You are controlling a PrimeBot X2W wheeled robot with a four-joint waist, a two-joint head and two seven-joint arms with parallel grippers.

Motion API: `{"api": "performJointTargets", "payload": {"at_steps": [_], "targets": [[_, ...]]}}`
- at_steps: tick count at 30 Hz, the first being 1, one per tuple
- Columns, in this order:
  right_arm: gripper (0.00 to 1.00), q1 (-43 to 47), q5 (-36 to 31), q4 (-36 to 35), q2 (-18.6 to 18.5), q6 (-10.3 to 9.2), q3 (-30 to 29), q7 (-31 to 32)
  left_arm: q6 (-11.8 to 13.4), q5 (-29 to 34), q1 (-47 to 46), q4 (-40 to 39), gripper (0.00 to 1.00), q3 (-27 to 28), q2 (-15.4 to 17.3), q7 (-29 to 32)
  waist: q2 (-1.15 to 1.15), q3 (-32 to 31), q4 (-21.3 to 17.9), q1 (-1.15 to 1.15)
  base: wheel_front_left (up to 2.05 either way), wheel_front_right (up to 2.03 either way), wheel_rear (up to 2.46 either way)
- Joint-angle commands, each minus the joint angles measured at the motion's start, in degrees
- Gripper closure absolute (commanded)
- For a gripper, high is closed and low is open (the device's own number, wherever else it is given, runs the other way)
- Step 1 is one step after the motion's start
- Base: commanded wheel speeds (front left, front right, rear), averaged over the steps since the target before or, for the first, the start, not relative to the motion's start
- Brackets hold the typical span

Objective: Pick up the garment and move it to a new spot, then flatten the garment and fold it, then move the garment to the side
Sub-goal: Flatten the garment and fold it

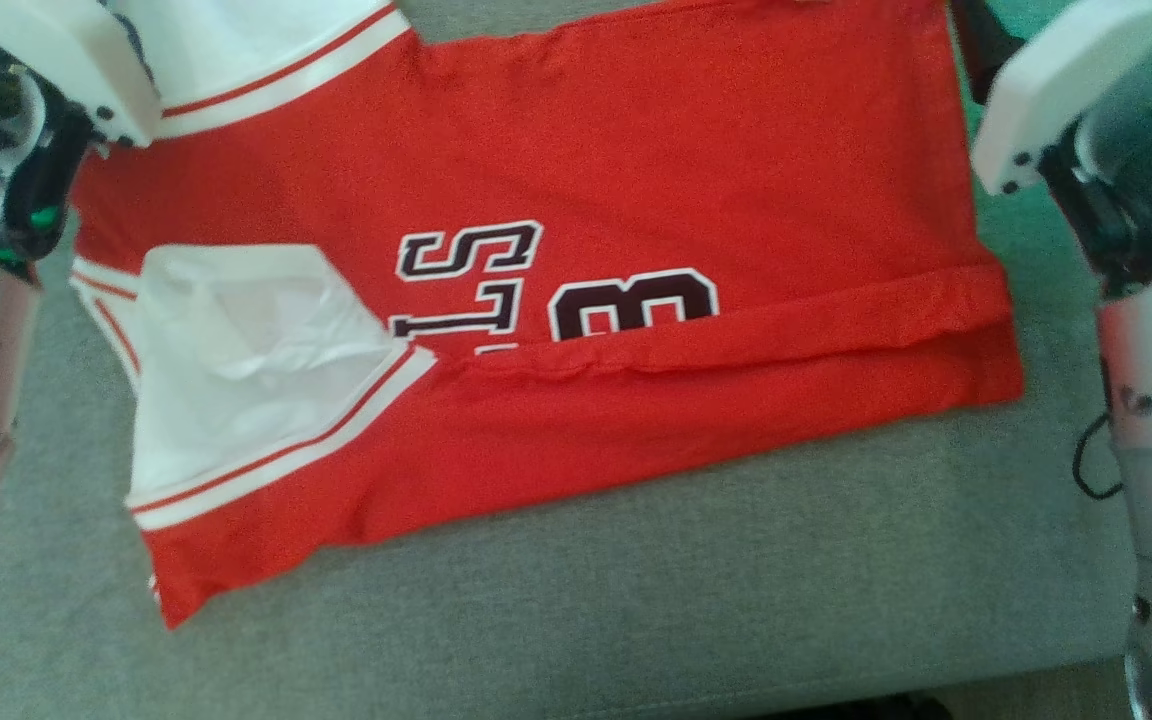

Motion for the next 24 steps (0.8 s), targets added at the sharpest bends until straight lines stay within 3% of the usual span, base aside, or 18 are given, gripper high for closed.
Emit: {"api": "performJointTargets", "payload": {"at_steps": [1,10,11,12,13,14,16,17,24], "targets": [[0.0,-0.8,-0.1,-1.4,-0.4,0.39,1.1,0.5,-0.2,-0.4,-2.5,-2.1,1.0,1.9,2.3,-0.5,0.0,-0.1,0.9,0.0,0.0,0.0,0.0],[0.0,-5.6,0.6,10.2,-0.4,0.39,2.4,3.7,0.0,-1.1,-1.2,-3.7,1.0,0.7,-0.6,-2.7,0.0,0.2,3.7,0.0,0.0,0.0,0.0],[0.22,-5.8,0.9,10.9,-0.2,0.39,2.4,3.5,-0.1,-1.2,-1.1,-3.7,1.0,0.6,-0.7,-2.9,0.0,0.2,3.8,0.0,0.0,0.0,0.0],[0.35,-5.9,1.2,11.4,-0.1,0.39,2.3,3.1,-0.1,-1.2,-1.0,-3.7,1.0,0.5,-0.8,-3.0,0.0,0.1,3.9,0.0,0.0,0.0,0.0],[0.55,-6.1,1.6,11.9,0.0,0.39,2.4,2.5,-0.2,-1.3,-0.9,-3.7,1.0,0.4,-0.9,-3.1,0.0,0.0,4.0,0.0,0.0,0.0,0.0],[0.63,-6.1,2.0,12.4,0.1,0.39,2.4,1.8,-0.2,-1.4,-0.8,-3.6,1.0,0.3,-1.1,-3.3,0.0,-0.2,4.1,0.0,0.0,0.0,0.0],[0.92,-6.1,2.5,13.5,0.0,0.39,2.4,0.4,-0.4,-1.6,-0.4,-3.4,1.0,0.1,-1.2,-3.7,0.0,-0.7,4.3,0.0,0.0,0.0,0.0],[1.0,-6.1,2.6,13.9,-0.2,0.39,2.5,-0.6,-0.4,-1.7,-0.2,-3.4,1.0,0.0,-1.3,-3.9,0.0,-1.0,4.5,0.0,0.0,0.0,0.0],[1.0,-3.3,4.5,15.9,-1.3,0.39,1.6,-9.0,-1.4,-2.8,4.5,-6.4,1.0,-0.1,-0.5,-7.7,0.0,-5.5,5.5,0.0,0.0,0.0,0.0]]}}
